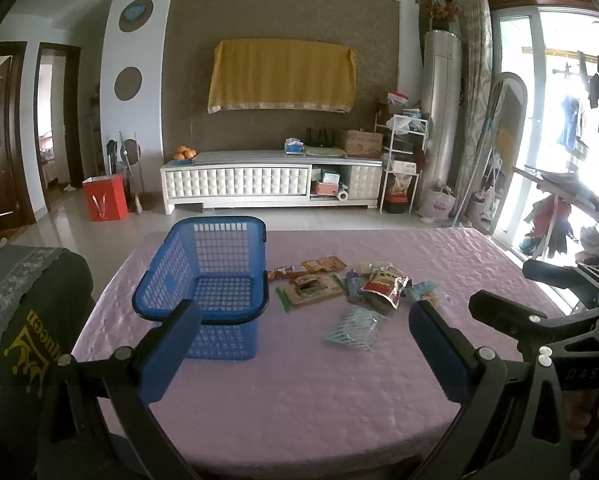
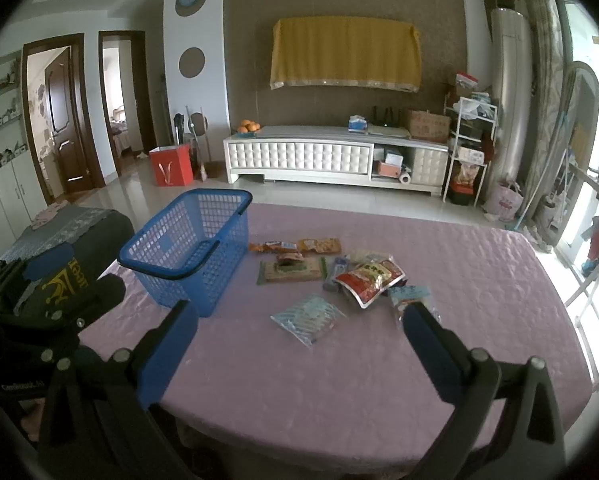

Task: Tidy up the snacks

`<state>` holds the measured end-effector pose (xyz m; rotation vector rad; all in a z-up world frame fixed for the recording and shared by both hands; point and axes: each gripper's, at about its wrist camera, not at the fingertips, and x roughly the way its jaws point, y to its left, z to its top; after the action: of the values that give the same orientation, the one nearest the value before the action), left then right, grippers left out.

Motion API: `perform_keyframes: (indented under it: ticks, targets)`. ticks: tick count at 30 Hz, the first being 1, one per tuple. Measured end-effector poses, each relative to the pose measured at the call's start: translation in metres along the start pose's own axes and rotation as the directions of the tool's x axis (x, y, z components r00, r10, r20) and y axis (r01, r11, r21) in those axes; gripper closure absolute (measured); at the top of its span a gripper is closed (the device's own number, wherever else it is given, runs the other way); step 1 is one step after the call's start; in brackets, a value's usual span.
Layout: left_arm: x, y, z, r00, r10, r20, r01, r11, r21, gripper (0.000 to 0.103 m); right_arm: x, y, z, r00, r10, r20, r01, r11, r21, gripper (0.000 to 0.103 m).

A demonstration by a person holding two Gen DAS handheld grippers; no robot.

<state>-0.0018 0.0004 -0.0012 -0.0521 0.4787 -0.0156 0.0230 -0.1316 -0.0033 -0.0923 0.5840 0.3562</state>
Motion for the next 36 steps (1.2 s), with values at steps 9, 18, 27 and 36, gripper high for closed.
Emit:
perform_keyframes:
  ticks: [9,18,27,36]
  targets:
    - [0.0006,-0.0016,-0.0002,1.000,-0.007,0.005,0.007,1.000,-0.001,0.000,-0.0002,0.0002,-0.0008,1.000,-0.001,0.004,0.001,1.000,0.002,0.000]
    - [0.0012,-0.0035,0.0001,1.000,-0.014,0.007,0.014,1.000,0.002,0.000,-0.0001,0.0000,-0.0008,1.000,-0.002,0.004,0.002,1.000,0.003,0.000]
    - [-0.0021,-0.0010,-0.0015,1.000,-0.015,0.005,0.015,1.000,-0.013,0.000,-0.0013,-0.0009,-0.0017,1.000,0.000,0.002,0.000,1.000,-0.001,0.000]
    - [-0.0045,-0.0001,-0.0022,1.000,-0.017,-0.001,0.017,1.000,-0.023,0.000,-0.0029,0.0007,-0.0023,1.000,0.002,0.003,-0.002,1.000,-0.005,0.000]
